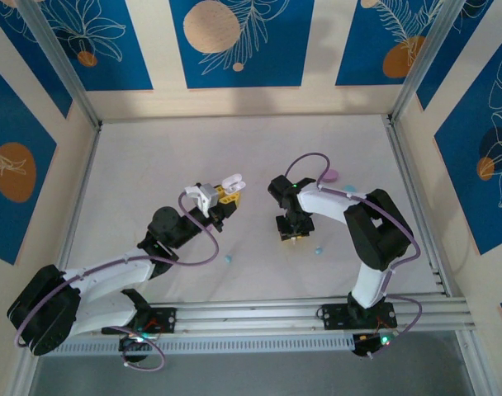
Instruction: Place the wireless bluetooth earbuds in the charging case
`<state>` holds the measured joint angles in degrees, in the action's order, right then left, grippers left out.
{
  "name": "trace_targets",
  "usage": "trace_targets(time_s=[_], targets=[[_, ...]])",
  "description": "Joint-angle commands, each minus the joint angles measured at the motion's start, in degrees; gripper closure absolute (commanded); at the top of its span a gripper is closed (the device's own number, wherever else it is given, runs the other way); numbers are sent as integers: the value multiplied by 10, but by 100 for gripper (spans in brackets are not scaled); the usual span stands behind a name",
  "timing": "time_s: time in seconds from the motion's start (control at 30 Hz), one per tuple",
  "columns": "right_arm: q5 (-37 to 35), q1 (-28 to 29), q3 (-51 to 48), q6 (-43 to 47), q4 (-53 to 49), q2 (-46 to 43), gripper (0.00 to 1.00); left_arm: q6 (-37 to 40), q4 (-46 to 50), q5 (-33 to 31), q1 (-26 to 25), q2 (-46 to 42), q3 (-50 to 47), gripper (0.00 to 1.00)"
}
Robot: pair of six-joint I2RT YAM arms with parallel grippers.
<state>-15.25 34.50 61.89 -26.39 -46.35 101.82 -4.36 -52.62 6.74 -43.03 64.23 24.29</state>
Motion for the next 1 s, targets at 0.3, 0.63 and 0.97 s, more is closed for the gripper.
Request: trace_targets(time_s=[0.3, 0.63, 0.97], targets=[[6, -3, 6, 4, 10, 13, 64, 0, -14, 0, -2, -9, 13, 100], [-6, 4, 15, 18, 8, -19, 69, -4, -19, 4, -3, 2, 19, 100], [-32, 27, 33, 39, 41, -182, 69, -12, -33, 13, -3, 18, 27, 100]])
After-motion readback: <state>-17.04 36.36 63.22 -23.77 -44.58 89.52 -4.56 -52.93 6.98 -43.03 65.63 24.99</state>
